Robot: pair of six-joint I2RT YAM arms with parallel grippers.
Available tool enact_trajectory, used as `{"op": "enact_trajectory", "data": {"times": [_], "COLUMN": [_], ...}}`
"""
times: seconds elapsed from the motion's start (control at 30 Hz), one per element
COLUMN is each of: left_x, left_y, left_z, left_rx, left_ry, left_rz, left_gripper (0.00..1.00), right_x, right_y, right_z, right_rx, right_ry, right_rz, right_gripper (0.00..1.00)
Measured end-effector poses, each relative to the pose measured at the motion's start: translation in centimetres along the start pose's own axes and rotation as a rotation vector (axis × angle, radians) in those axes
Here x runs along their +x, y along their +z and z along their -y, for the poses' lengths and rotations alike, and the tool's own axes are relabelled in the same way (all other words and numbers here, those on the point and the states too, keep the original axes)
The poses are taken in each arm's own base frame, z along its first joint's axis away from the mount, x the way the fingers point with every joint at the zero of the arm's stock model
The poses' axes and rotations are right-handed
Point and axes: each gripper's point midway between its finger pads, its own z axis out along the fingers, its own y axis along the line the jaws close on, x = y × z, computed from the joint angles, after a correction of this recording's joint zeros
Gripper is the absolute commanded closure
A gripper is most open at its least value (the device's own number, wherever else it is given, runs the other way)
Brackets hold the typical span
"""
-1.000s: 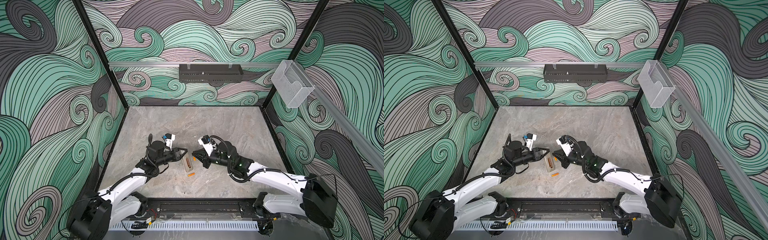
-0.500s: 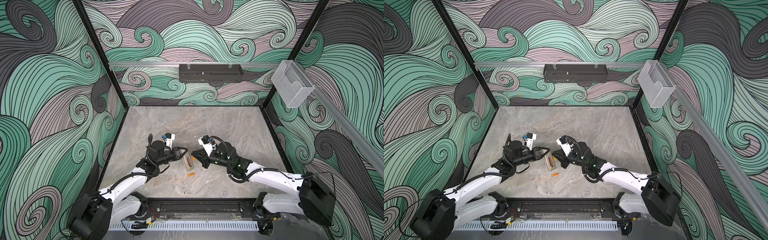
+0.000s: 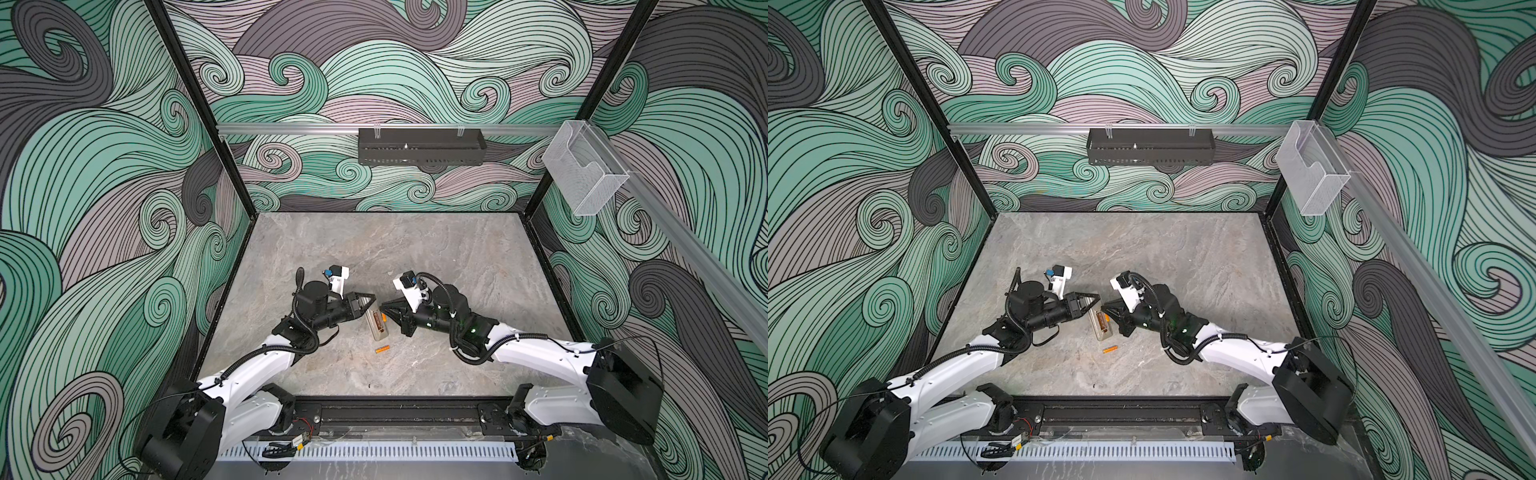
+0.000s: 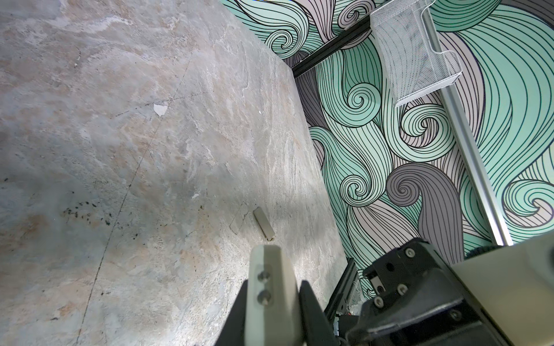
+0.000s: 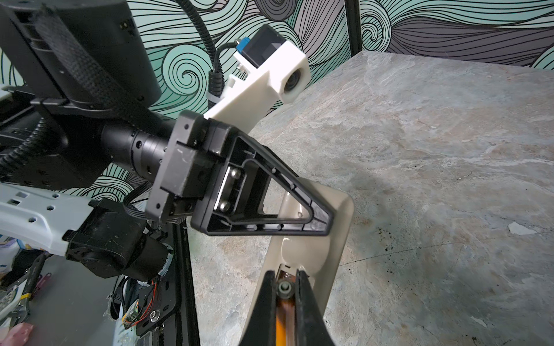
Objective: Load the batteries into the remote control
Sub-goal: 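Lower the battery into the compartment beside the left gripper's hold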
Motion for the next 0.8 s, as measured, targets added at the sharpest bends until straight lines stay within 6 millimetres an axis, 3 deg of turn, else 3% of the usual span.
{"op": "enact_trajectory", "data": {"times": [0.8], "left_x": [-0.04], "left_y": [0.11], "left_z": [0.73], "left_rx": [0.024], "left_ry": [0.007], "left_rz": [0.005], "left_gripper": [1.0], "right_x": [0.51], "right_y": [0.93], "right_z": [-0.14], "right_rx": [-0.014], "right_ry": [0.006], "right_rz": [0.0], "right_gripper": [1.0]}}
